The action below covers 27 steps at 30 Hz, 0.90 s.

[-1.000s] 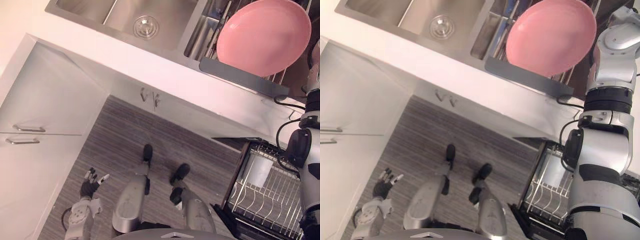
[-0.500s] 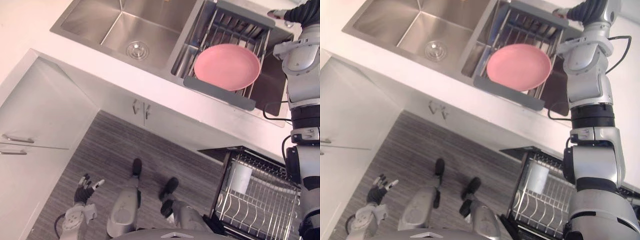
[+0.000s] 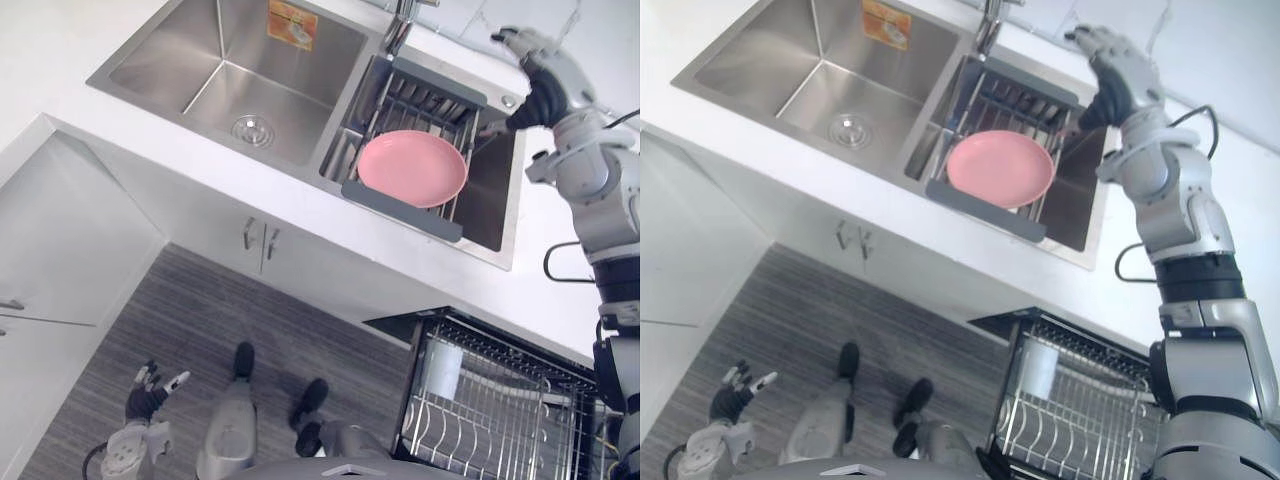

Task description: Walk over to the sink, pick up the cup, carry it to the dishwasher, place the cup inside the dishwasher, then close the dishwasher door

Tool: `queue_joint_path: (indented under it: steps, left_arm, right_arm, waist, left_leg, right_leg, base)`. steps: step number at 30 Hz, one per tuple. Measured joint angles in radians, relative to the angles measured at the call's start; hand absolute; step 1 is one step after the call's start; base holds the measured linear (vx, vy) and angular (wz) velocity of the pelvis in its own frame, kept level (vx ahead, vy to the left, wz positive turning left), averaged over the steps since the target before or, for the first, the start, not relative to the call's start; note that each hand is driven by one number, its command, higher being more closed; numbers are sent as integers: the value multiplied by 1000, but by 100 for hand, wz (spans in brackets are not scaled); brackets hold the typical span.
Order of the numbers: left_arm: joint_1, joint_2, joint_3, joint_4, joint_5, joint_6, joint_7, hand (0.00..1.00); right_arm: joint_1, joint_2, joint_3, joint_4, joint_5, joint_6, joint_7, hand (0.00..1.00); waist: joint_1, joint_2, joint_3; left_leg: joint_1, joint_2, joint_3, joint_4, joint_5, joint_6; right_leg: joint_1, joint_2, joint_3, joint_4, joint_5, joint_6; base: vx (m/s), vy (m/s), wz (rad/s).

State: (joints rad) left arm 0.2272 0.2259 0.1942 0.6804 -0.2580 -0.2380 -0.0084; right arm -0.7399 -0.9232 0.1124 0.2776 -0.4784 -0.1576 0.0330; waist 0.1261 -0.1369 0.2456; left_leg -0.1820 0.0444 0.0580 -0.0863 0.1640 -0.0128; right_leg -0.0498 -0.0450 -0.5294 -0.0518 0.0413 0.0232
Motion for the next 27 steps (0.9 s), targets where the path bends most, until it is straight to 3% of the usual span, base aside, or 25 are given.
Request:
queue_joint_path:
  steps: [5, 27]
  left_arm:
    - [3, 1, 32, 0, 13, -1, 0, 0]
    - [3, 10, 44, -2, 18, -1, 5, 0]
  right_arm:
    - [92, 0, -2, -60, 0, -13, 54, 0]
    - [238, 54, -55, -66, 0, -15, 51, 0]
  waist:
    - [3, -10, -6]
    - [-3, -40, -8]
  left_leg:
    - [17, 1, 19, 0, -15, -1]
    - [4, 0, 23, 0, -15, 1]
  right_leg:
    - [9, 0, 24, -3, 2, -1]
    - [-7, -3, 29, -4, 6, 2]
  base:
    - [-8, 32, -10]
    - [26, 10, -1]
